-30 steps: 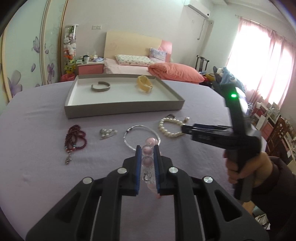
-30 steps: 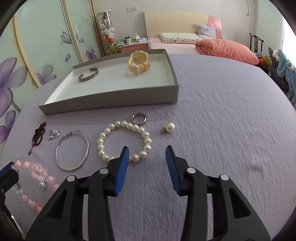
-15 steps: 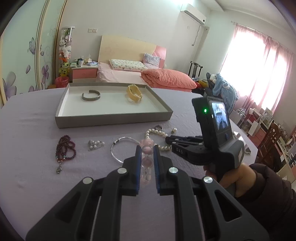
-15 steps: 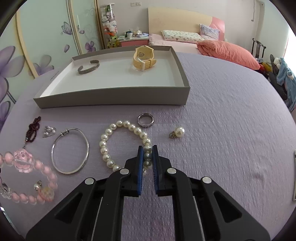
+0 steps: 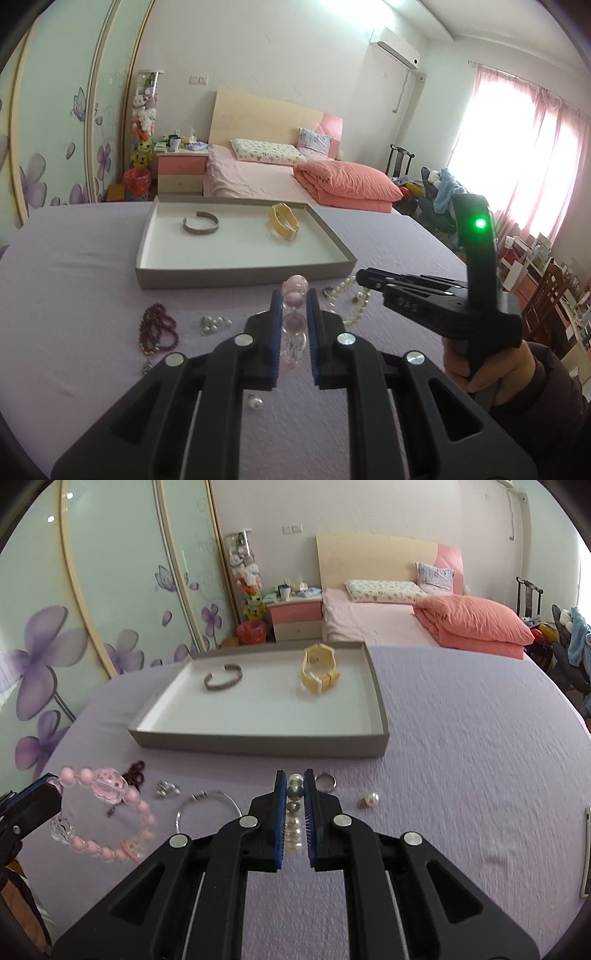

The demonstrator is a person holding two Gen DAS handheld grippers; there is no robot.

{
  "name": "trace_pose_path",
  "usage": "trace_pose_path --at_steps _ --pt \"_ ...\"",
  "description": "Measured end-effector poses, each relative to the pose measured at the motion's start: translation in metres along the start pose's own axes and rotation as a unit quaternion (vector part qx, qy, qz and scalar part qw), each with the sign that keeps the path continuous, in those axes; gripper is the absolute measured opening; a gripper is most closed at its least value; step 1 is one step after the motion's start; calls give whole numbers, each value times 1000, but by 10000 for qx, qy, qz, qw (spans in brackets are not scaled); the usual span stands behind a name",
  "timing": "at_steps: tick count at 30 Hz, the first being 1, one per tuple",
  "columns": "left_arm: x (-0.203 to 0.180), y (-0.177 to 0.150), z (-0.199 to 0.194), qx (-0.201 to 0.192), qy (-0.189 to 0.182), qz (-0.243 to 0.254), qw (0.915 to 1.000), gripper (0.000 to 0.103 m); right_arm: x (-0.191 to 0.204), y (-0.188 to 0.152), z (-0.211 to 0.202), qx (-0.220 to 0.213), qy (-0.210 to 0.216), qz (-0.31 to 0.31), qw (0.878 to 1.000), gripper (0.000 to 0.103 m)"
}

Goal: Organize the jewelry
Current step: 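Carry both bracelets over the tray while the right tool releases the pearl bracelet inside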

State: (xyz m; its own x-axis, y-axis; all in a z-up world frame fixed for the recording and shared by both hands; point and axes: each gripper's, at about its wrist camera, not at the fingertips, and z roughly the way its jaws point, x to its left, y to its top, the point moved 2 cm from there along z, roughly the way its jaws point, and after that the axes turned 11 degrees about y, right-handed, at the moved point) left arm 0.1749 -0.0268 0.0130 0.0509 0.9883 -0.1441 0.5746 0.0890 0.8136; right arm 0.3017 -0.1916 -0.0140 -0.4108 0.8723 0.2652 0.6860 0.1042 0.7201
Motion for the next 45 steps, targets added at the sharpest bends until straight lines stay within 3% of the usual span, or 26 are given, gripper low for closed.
trace_pose_path --at_steps 14,28,36,45 --pt "12 25 -4 -203 228 -98 9995 13 10 19 -14 -251 80 -88 9996 9" --pt "39 63 19 -310 507 -243 9979 13 16 57 -12 -464 67 -255 9986 9" --pt "53 80 46 -233 714 -280 9968 13 11 85 8 -521 14 -293 9982 9" --pt "69 94 83 -94 842 -319 9959 13 12 99 55 -280 40 -260 9993 9"
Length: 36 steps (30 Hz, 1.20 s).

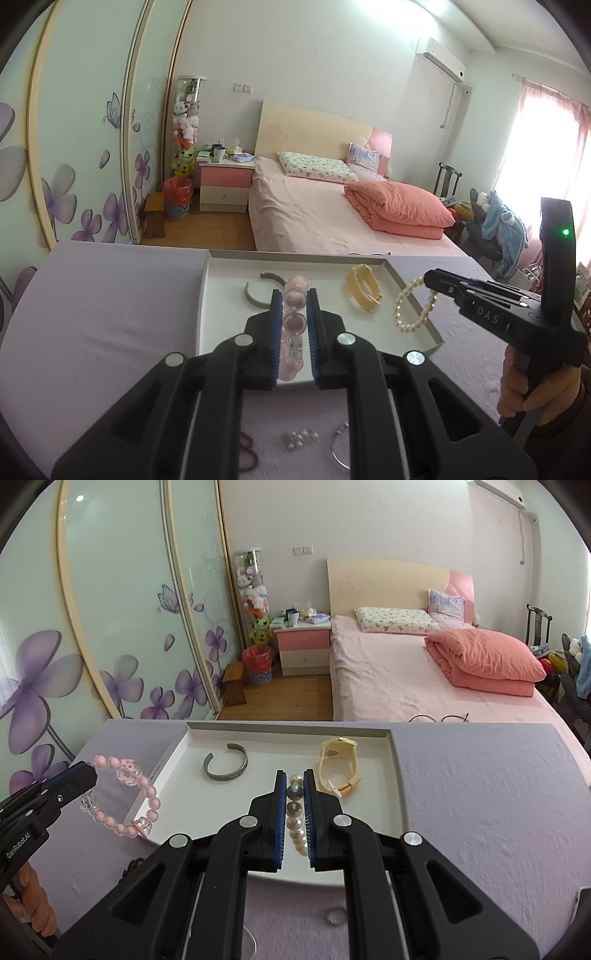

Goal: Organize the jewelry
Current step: 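Carry both bracelets over the tray while the right tool releases the pearl bracelet inside, then lower the pink bracelet into the tray and open the left tool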

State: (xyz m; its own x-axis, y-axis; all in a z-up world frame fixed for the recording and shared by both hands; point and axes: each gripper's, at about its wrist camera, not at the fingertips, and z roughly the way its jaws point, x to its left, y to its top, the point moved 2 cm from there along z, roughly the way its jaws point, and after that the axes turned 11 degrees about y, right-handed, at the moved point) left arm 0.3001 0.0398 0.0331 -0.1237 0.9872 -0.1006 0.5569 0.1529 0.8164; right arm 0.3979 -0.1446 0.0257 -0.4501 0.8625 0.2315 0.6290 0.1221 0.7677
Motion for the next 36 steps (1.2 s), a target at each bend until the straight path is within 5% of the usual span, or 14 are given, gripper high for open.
trace_pose_path --at_steps 11,12,14,16,30,33,36 --pt "3 3 41 241 55 -19 9997 13 -24 -14 52 496 -186 128 9985 13" --pt "2 3 45 270 40 -20 9996 13 -27 -16 51 504 -182 134 9985 16" --pt "1 2 47 288 21 -5 9996 13 -29 -17 49 452 -214 136 9987 41" --pt "-1 1 49 297 1 11 9996 13 -30 -16 44 348 -268 85 9990 46" --pt "-9 9 75 449 -53 69 9990 14 -38 -18 48 374 -255 38 9990 50" --pt "-7 13 76 357 -46 -85 9993 27 -40 -22 47 380 -285 28 9989 50" --pt "-6 15 73 280 -17 -146 9995 28 -41 -24 46 371 -315 27 9988 50"
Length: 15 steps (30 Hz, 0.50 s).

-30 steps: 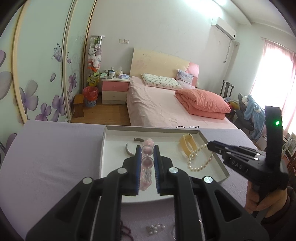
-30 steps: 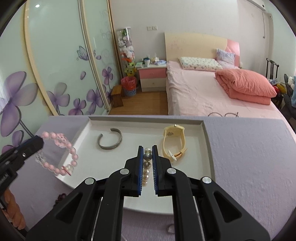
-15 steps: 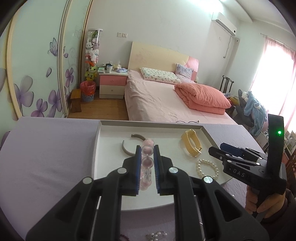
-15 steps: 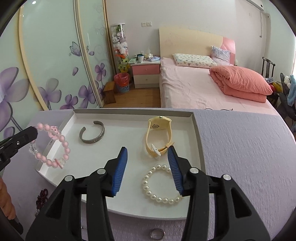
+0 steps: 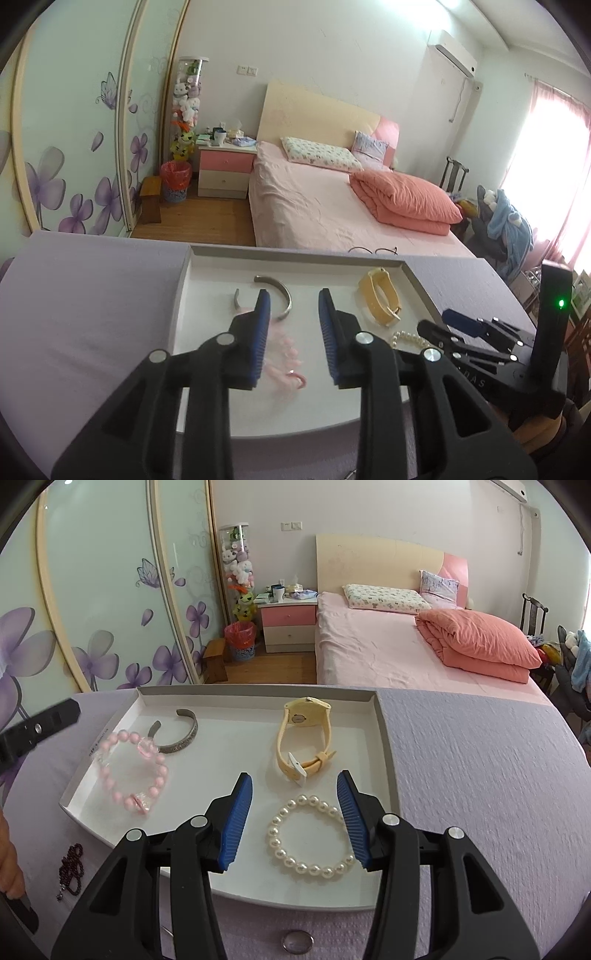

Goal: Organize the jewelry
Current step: 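Lower the pink bracelet into the tray and open the left tool, then move the right tool to the thin silver bangle and grasp its rim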

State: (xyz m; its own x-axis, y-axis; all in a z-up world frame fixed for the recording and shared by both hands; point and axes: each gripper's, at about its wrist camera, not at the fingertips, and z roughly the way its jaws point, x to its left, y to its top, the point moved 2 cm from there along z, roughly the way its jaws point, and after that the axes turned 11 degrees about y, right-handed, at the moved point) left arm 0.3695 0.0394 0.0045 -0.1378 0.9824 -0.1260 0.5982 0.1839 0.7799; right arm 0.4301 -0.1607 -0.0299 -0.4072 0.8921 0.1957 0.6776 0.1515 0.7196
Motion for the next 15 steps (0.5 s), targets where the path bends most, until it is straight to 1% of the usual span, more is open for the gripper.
trace_pose_path --at_steps 6,12,15 --pt "9 1 -13 -81 106 6 9999 28 -6 -3 -11 -70 -25 65 10000 50" --pt "16 -7 -37 -194 155 25 9997 28 -3 -8 -30 -186 -29 81 9998 50" --pt "19 -14 -51 -241 185 44 9995 31 2 -13 -43 -270 -5 81 9996 50"
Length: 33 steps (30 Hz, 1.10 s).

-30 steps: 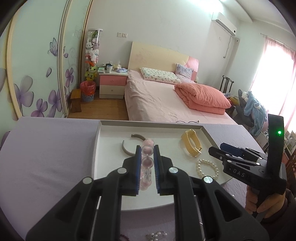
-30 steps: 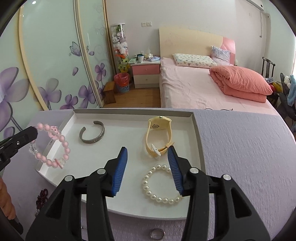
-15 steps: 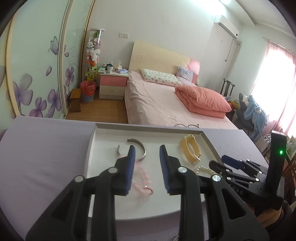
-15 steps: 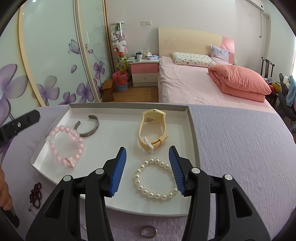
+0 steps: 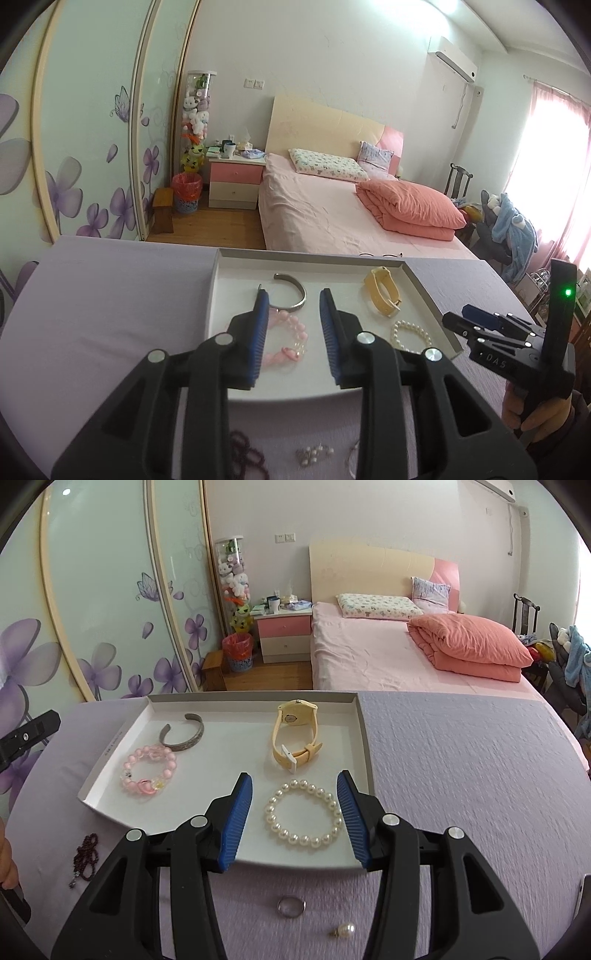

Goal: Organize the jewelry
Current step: 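Move the right tool to the thin silver bangle and grasp its rim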

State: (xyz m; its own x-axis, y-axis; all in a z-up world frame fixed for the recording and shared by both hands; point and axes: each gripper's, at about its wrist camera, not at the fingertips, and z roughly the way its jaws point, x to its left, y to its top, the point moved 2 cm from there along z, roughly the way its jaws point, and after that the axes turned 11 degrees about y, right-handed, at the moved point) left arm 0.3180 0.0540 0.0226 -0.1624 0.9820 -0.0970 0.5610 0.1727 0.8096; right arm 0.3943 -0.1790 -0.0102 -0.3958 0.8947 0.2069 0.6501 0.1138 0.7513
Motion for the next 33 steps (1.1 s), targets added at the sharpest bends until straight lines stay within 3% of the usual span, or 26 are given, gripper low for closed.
trace_pose_path --at_steps 5,8,12,19,27,33 --pt "7 -14 -28 -75 51 41 10000 35 11 -12 -19 -91 57 -45 9999 50" --pt "11 -24 -44 -120 77 24 9999 47 17 -24 -30 -102 145 -32 9998 50" --pt "21 -44 -65 -119 54 -62 9999 66 33 -52 -37 77 300 -157 9994 61" --pt "29 -77 -93 -77 -1 -83 9999 85 65 -103 -32 628 575 -536 9949 76" --pt "35 -98 -112 -23 -60 -130 9999 88 87 -133 -13 1202 492 -639 9895 85" --pt "46 -104 -120 -16 12 -205 9998 88 94 -131 -1 1229 346 -611 9899 86"
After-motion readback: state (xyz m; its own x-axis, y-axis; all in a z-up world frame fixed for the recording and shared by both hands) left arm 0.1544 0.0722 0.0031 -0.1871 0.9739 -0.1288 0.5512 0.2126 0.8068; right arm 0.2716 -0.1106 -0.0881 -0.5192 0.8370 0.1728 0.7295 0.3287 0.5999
